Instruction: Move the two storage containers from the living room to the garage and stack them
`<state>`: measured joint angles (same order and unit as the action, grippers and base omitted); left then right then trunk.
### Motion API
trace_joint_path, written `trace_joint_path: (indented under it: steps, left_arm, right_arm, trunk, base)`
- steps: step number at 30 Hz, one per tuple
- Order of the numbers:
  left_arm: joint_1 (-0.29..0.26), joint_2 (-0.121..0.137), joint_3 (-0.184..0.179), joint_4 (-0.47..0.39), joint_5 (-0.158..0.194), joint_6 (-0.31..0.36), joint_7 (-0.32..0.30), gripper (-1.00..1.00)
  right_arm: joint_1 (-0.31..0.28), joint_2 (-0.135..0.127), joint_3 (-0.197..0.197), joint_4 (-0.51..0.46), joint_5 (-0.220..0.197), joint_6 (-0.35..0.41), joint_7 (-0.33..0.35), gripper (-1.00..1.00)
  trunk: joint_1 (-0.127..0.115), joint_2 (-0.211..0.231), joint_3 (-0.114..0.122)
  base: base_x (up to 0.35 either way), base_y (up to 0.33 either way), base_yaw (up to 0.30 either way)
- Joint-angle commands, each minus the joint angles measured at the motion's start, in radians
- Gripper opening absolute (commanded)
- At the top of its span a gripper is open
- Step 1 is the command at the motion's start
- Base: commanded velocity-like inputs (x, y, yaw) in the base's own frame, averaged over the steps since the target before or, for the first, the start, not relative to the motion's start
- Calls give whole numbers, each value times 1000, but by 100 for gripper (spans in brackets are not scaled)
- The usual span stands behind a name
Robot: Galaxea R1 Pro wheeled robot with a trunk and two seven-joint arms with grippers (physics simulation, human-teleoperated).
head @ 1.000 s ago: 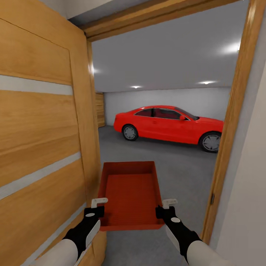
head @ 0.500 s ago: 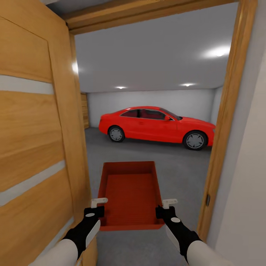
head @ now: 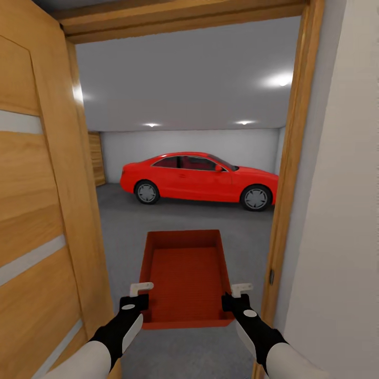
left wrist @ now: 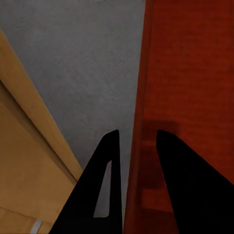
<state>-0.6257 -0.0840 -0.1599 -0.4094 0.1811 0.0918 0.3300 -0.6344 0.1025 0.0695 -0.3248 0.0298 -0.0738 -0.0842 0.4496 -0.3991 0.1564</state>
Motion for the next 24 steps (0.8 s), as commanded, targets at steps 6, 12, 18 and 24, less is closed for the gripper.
trace_joint_path:
  steps: [6, 12, 18, 24]
  left_arm:
    - [-1, 18, 46, -6, -3, -3, 11, -100]
    - [0, 18, 46, -6, -3, -3, 11, -100]
    - [0, 18, 46, -6, -3, -3, 11, -100]
    - [-1, 18, 46, -6, -3, -3, 11, -100]
  right_arm:
    - [-1, -1, -6, 3, -53, -1, 3, -100]
    - [-1, -1, -6, 3, -53, 0, 2, -100]
    - [-1, -1, -6, 3, -53, 0, 3, -100]
    - [-1, -1, -6, 3, -53, -1, 3, -100]
  trunk:
    - [0, -1, 0]
    - [0, -1, 0]
    - [0, -1, 0]
    - [0, -1, 0]
  base:
    - [0, 0, -21]
    - [0, 0, -81]
    - [3, 3, -169]
    - [113, 107, -40]
